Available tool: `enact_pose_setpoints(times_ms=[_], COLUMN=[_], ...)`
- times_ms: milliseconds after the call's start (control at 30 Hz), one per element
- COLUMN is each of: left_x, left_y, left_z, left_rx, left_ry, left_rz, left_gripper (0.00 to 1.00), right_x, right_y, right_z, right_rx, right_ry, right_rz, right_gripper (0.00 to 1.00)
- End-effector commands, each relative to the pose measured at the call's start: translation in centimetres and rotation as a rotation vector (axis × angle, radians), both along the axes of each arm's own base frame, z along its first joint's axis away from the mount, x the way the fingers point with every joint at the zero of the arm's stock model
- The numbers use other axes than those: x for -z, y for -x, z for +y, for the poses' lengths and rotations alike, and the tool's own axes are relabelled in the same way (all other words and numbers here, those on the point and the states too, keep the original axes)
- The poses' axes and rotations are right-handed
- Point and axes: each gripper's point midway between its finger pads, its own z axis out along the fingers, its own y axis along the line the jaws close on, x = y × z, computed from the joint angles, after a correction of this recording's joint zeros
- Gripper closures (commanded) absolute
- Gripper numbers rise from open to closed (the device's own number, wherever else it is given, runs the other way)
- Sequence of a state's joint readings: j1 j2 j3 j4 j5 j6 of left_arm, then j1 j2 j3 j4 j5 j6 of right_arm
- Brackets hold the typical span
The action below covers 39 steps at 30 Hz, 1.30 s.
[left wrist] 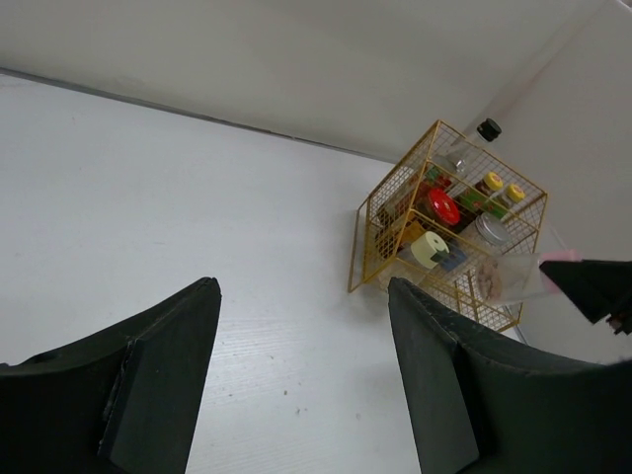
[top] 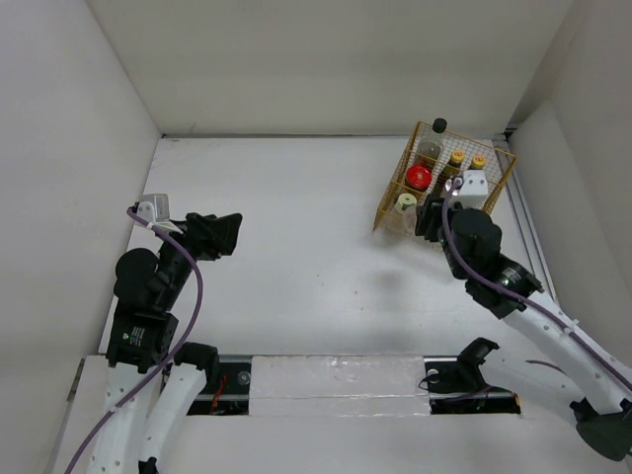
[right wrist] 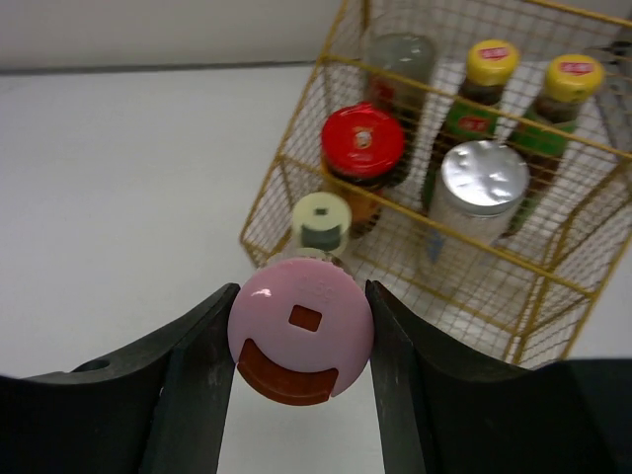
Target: Organize the condiment bottles
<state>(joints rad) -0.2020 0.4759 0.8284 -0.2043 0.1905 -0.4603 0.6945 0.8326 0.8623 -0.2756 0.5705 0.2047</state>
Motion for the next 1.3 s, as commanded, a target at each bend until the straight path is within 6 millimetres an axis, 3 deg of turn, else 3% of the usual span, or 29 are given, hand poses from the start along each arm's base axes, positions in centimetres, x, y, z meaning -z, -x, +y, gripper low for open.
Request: enact_pose_setpoints(times_ms=[0,267,467,600,633,700,867,900,967,1033,1067,1100,1167,1200,1267], left_x=[-1.3,-1.3,-1.5,-1.5,-1.5,-1.5,-1.7,-1.7,-1.5,-1.3,-1.3,-1.3,-1.0,-1.0,-1.0], left_y=[0.0,0.0,0.2,0.3,0.3,0.3,0.4,0.4,0.2,0.2,0.2,0.3,0.1,0.1,0.1], left_z=[-0.4,-0.5,-0.4,-0.6,-0.6,-0.6,-0.9,-0.9,-0.9,-1.3,-1.3,-1.4,-1.4,-1.4,-1.5], left_rx=[0.026,0.026,0.026,0.036,0.036,0.036,0.056,0.056,0.056,0.079,0.079,0.088,0.090,0.090,0.099], left_ry=[-0.001,-0.001,0.001,0.000,0.000,0.000,-0.007,-0.007,-0.009,-0.011,-0.011,-0.012,-0.022,-0.022,-0.022], left_rz=[-0.059,-0.059,-0.068,-0.068,-0.068,-0.068,-0.081,-0.081,-0.072,-0.063,-0.063,-0.064,-0.058,-0.058,-0.058], left_gripper=[0.35,0.35,0.35,0.35,0.35,0.35,0.28,0.27,0.24,0.15,0.11,0.08,0.01,0.01,0.01], right_x=[-0.4,1.5,2.7,6.6,6.9,9.5,13.3,13.3,13.7,13.1,12.5,10.4,8.5,5.9,3.1], right_y=[-1.8,-6.5,-8.4,-8.7,-8.8,-8.7,-9.0,-9.0,-8.8,-8.8,-8.7,-8.7,-8.2,-7.6,-6.6], right_z=[-2.8,-6.2,-7.8,-8.9,-8.5,-8.0,-7.6,-7.6,-7.4,-7.3,-7.5,-7.6,-7.8,-7.5,-6.6], right_rx=[0.111,0.198,0.226,0.250,0.240,0.210,0.200,0.200,0.192,0.182,0.192,0.199,0.197,0.184,0.145], right_ry=[0.059,0.060,0.030,0.025,0.010,-0.011,-0.001,-0.001,-0.001,-0.009,-0.011,-0.026,-0.040,-0.060,-0.074], right_rz=[-0.003,0.039,0.049,0.115,0.126,0.178,0.256,0.256,0.266,0.252,0.234,0.181,0.141,0.079,0.011], right_gripper=[0.60,0.60,0.63,0.63,0.63,0.63,0.53,0.51,0.37,0.22,0.07,0.01,0.01,0.01,0.01])
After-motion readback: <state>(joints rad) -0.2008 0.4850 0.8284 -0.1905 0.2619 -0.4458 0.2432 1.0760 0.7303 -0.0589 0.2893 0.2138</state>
